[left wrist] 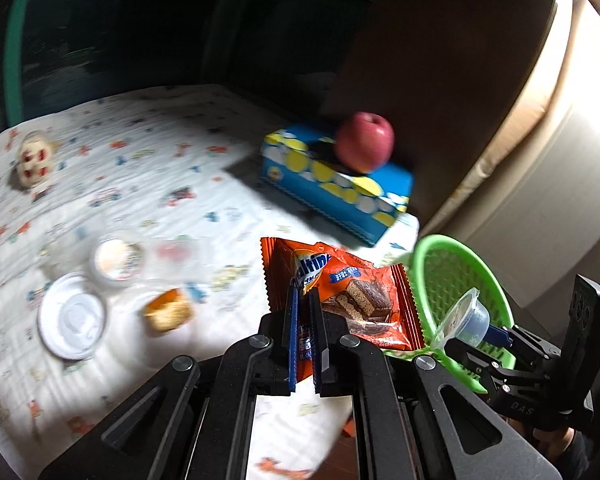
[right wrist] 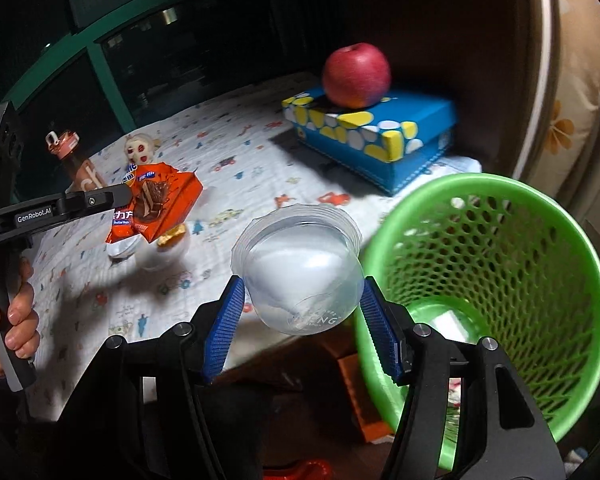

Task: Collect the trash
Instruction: 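Carry orange packet and clear cup over the green basket and release both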

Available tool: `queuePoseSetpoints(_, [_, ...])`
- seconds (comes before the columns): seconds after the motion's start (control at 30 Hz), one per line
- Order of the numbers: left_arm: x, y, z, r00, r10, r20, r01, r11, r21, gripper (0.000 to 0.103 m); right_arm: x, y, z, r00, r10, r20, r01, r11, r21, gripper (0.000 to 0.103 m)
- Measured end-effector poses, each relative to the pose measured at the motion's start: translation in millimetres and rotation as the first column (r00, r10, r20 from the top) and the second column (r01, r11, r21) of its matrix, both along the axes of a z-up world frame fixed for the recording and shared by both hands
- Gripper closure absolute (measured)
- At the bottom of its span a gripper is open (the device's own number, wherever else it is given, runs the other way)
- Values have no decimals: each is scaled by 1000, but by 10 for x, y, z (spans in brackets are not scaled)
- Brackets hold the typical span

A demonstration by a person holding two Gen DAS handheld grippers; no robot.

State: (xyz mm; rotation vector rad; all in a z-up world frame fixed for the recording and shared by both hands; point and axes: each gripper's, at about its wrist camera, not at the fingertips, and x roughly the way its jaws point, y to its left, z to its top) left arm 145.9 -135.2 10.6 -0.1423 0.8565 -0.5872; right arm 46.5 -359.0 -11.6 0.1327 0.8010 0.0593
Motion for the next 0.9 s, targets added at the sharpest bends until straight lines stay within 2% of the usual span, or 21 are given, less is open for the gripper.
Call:
queuePoseSetpoints(0.23, [-90, -881, 86, 989, -150, 3, 150, 989, 12, 97, -331, -647, 43, 989, -147, 12, 147, 989, -12, 43])
queuePoseSetpoints(0.5, [-234, -1622, 13, 963, -269, -8, 269, 962, 44, 97, -592, -1071, 11, 972, -235, 7, 235, 972, 8, 43])
queuePoseSetpoints(0.9, [-352, -2021, -200, 937, -344, -59, 348, 934, 78, 96, -734, -1307, -13, 958, -285, 13, 285, 958, 35, 43])
